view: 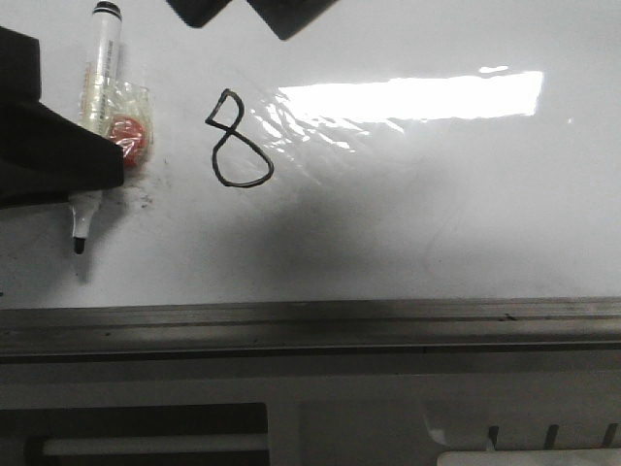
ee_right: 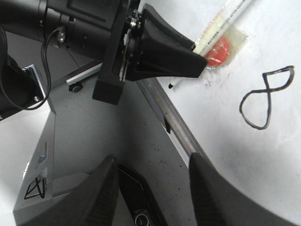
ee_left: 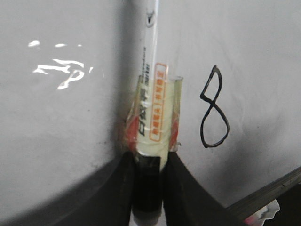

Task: Write number 8 on whiteboard

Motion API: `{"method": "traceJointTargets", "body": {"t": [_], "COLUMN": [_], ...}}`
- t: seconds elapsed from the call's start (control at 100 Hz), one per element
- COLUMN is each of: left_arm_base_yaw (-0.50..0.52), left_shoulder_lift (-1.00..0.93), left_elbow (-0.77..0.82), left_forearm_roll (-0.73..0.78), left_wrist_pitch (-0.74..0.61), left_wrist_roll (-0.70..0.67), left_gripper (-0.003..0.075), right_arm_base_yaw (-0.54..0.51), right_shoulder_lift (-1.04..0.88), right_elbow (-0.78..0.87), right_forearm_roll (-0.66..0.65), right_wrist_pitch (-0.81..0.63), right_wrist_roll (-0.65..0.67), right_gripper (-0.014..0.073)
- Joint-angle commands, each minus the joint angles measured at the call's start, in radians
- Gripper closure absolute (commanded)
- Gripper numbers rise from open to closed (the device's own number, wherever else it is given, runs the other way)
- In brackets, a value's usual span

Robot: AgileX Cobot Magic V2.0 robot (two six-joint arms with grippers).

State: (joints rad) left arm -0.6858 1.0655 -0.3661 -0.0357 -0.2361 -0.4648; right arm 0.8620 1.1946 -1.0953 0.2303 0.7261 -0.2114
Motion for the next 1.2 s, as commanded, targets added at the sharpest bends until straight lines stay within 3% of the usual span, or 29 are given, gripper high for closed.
{"method": "traceJointTargets", "body": {"t": [0.0, 0.11, 0.28, 0.35, 0.45, 0.47, 0.55, 0.7, 1.02, 1.19], "left_arm_base_yaw": [0.002, 0.002, 0.002, 0.002, 0.002, 0.002, 0.002, 0.002, 0.002, 0.002], "left_shoulder_lift": [-0.004, -0.004, -0.011, -0.025, -0.063, -0.075, -0.123, -0.247, -0.514, -0.613], "left_elbow": [-0.030, -0.030, -0.030, -0.030, -0.030, -0.030, -0.030, -0.024, 0.030, 0.101], "left_forearm_roll": [-0.009, -0.009, -0.010, -0.010, -0.008, -0.008, 0.015, 0.073, 0.219, 0.252], "left_wrist_pitch": [-0.076, -0.083, -0.082, -0.078, -0.059, -0.057, -0.022, 0.037, 0.042, 0.042], "left_wrist_roll": [-0.007, -0.007, -0.008, -0.008, -0.008, -0.008, -0.008, -0.007, -0.007, -0.007], "left_gripper": [0.0498, 0.0351, 0.0339, 0.0339, 0.0339, 0.0344, 0.0395, 0.0741, 0.0741, 0.0741], "right_arm_base_yaw": [0.000, 0.000, 0.000, 0.000, 0.000, 0.000, 0.000, 0.000, 0.000, 0.000], "right_shoulder_lift": [-0.020, -0.020, -0.020, -0.020, -0.025, -0.027, -0.045, -0.120, -0.485, -0.753], "right_elbow": [-0.030, -0.030, -0.030, -0.030, -0.030, -0.030, -0.026, 0.043, 0.475, 0.704], "right_forearm_roll": [0.003, 0.003, 0.003, 0.003, -0.004, -0.007, -0.024, -0.048, -0.068, -0.068], "right_wrist_pitch": [-0.052, -0.052, -0.052, -0.059, -0.068, -0.068, -0.073, -0.185, -0.612, -0.674], "right_wrist_roll": [0.000, 0.000, 0.000, 0.000, 0.000, 0.000, 0.002, 0.002, 0.002, 0.002], "right_gripper": [0.0293, 0.0293, 0.0323, 0.0416, 0.0634, 0.0666, 0.0656, 0.0655, 0.0655, 0.0655]}}
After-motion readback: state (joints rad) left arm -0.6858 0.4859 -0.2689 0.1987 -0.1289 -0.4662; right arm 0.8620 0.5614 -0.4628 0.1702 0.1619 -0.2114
